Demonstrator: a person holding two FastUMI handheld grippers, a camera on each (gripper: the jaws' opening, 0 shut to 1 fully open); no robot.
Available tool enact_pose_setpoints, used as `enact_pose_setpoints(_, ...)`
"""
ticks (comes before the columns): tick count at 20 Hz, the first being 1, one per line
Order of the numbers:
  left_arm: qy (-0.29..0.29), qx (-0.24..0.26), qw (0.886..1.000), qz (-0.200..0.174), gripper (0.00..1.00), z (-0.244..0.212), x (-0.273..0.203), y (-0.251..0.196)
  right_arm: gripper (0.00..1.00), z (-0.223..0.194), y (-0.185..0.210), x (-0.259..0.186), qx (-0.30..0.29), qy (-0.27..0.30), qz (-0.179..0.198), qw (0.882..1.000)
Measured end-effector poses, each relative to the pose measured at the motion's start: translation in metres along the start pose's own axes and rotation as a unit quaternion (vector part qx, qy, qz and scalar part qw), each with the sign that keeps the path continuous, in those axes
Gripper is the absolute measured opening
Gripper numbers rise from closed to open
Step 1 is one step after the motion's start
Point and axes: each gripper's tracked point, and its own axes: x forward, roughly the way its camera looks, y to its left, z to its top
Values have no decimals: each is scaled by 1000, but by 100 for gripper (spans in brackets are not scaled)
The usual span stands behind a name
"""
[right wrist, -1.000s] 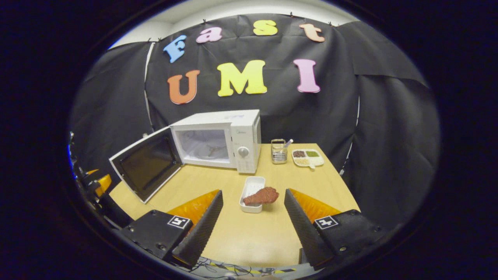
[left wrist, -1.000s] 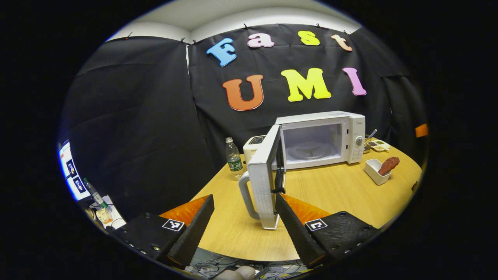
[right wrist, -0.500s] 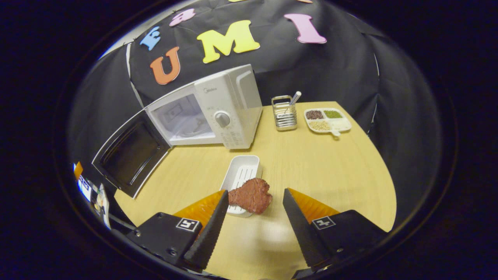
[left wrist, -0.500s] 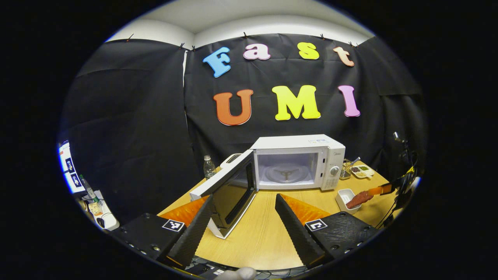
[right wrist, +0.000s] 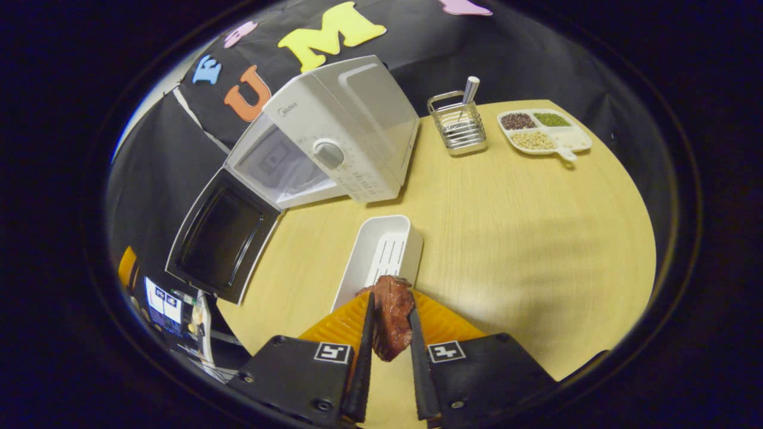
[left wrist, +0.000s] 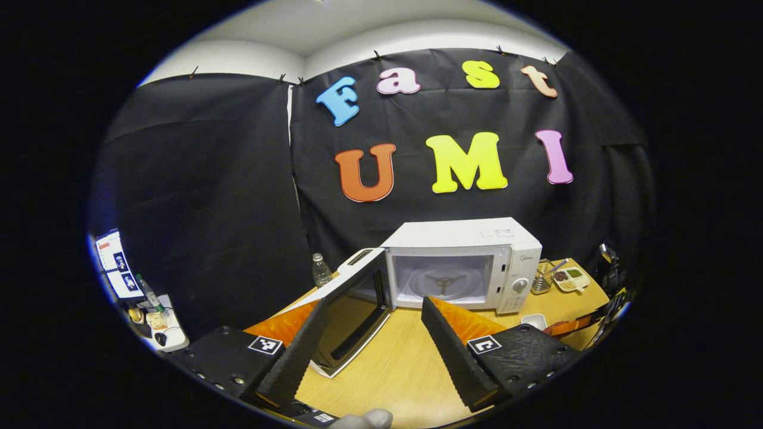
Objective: Open the microwave oven with the left hand, put the food in, and close the microwave oven.
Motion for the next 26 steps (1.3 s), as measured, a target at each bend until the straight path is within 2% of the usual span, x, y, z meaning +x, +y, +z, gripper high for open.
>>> enact_pose_setpoints(3,-5,6,1000,-16,97,2,3,-13,19,6,7,-7,-19,-6,2,1000)
enact_pose_setpoints(4,-5,9,1000,-21,97,2,3,-14,8,7,10,-10,-27,-8,-2,1000)
enact_pose_setpoints(5,-7,9,1000,-26,97,1,5,-14,17,9,14,-15,-35,-12,-3,999)
enact_pose_setpoints(8,-18,6,999,-44,97,0,5,-8,17,19,38,-31,-50,-35,-5,998)
enact_pose_setpoints(11,-22,20,997,-68,97,-9,4,1,16,35,79,-45,-57,-74,-7,996)
enact_pose_setpoints(15,-17,33,992,-121,97,-21,1,15,16,59,153,-33,-2,-143,15,990)
enact_pose_setpoints(20,-13,39,986,-161,97,-31,9,49,13,96,217,41,98,-234,32,967)
enact_pose_setpoints(23,-16,40,986,-162,97,-34,17,73,13,132,239,91,160,-294,38,941)
enact_pose_setpoints(26,-17,42,988,-148,96,-35,23,97,12,156,246,141,218,-332,22,918)
